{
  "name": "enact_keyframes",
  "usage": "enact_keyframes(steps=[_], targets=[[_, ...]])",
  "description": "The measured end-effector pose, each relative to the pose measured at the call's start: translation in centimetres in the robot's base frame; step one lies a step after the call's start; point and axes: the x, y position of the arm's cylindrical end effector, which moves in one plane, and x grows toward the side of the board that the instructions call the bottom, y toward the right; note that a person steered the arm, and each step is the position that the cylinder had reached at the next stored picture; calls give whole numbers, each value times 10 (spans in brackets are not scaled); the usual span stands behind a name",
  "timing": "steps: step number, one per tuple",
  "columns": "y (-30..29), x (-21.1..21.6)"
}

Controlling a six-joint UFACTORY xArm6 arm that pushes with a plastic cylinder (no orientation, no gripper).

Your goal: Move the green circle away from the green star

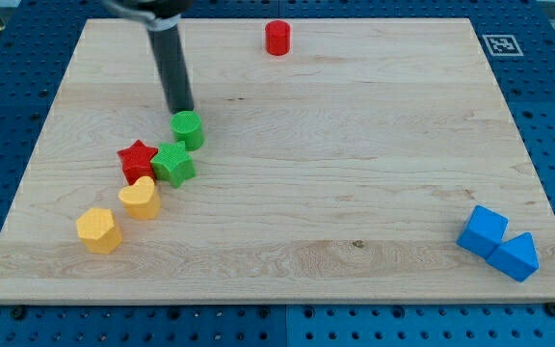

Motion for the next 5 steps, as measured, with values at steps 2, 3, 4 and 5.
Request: enact_keyframes(steps=[2,3,4,5], targets=[[1,59],[8,75],[17,76],[19,62]])
